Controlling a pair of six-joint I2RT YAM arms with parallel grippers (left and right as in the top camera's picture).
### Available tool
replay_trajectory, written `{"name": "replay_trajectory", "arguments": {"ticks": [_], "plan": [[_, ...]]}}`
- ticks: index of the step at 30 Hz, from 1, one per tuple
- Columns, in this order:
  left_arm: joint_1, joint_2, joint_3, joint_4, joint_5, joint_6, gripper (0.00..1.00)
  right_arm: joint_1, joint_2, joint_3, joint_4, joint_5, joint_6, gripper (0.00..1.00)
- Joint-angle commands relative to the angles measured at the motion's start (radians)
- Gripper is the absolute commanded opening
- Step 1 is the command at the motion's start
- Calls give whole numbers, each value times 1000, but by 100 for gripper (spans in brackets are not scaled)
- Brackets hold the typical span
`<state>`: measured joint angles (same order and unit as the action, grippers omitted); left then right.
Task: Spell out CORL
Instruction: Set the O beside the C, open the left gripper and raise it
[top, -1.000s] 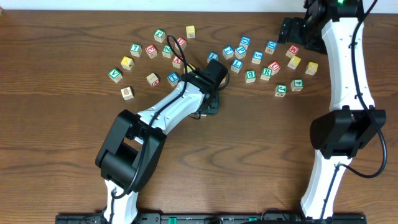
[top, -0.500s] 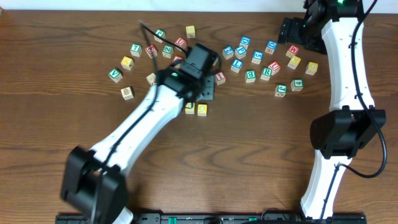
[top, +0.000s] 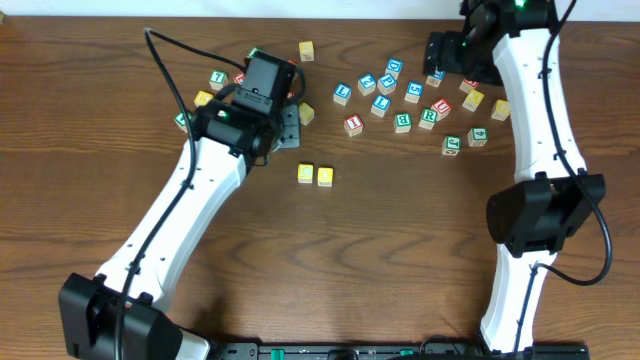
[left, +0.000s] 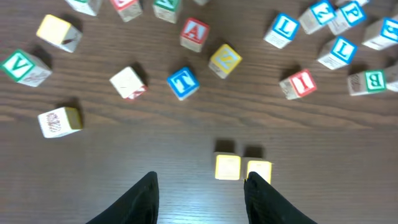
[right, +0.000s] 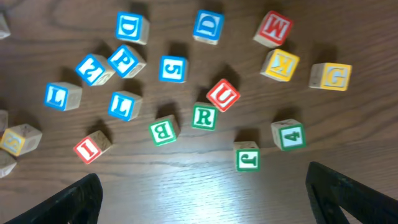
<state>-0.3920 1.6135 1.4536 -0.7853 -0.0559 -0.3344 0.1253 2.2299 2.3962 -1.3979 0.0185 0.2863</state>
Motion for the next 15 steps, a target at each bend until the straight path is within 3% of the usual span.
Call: {"name": "replay_trajectory", "arguments": {"ticks": [1,15], "plan": [[24,-18,19,-4,-16,27,44,36,-6,10,-5,-3,-14,99],[50,-18,18,-3,-17,28,44,146,-6,10,3,-2,-11,99]]}}
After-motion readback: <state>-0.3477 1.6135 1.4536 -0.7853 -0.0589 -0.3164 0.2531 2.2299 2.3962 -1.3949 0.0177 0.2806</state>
